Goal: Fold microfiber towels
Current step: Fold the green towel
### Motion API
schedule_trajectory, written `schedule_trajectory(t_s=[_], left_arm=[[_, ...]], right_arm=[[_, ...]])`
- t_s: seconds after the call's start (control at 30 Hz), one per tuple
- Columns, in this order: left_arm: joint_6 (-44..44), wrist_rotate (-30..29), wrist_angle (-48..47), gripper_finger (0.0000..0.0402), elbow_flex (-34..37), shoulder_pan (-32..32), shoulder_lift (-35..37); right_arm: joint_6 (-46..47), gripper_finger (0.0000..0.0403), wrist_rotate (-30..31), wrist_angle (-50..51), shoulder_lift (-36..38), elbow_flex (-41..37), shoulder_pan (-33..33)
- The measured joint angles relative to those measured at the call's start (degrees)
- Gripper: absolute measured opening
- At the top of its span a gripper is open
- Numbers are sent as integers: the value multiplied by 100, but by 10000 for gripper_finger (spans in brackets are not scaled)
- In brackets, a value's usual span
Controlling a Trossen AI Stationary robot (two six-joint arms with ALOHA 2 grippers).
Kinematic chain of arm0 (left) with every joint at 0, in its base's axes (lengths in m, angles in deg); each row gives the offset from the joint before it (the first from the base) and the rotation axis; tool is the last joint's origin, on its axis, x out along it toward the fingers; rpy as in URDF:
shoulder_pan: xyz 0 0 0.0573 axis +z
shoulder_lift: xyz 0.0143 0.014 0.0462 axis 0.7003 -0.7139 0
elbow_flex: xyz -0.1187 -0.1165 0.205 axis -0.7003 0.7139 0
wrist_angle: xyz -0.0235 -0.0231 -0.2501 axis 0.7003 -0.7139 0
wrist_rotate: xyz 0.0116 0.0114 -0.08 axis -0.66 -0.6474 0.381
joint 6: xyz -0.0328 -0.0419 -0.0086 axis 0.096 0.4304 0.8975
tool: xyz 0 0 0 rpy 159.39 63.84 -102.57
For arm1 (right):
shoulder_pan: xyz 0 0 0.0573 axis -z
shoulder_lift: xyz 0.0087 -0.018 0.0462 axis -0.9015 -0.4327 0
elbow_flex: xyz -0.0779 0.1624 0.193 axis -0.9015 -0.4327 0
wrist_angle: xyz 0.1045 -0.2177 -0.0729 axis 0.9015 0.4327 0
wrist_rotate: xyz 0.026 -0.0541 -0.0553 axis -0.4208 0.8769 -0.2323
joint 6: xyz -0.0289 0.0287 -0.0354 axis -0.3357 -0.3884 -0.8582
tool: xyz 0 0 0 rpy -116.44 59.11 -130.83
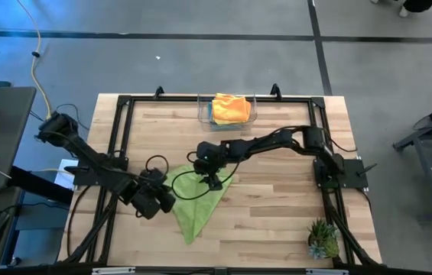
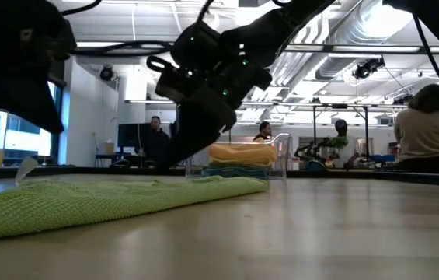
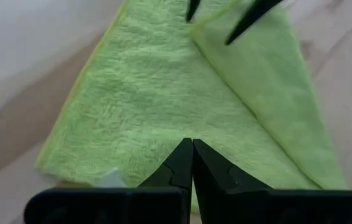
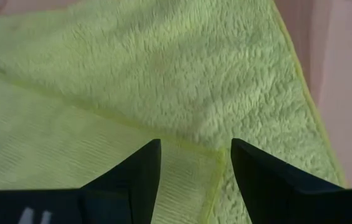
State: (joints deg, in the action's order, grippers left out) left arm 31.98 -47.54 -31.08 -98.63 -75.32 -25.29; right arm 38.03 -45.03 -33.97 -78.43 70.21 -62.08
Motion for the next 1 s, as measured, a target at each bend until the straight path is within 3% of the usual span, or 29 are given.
schedule_trajectory(t_s=[0.4,0.77,1.0], left_arm=[[252,-2,-75,0,195,-35,249],[576,-139,-318,0,195,-28,247],[709,-254,-477,0,195,-90,244]], right_arm=[[-18,121,-1,-78,-243,-4,74],[111,11,-17,352,-50,-11,74],[367,17,0,851,466,-11,-1]])
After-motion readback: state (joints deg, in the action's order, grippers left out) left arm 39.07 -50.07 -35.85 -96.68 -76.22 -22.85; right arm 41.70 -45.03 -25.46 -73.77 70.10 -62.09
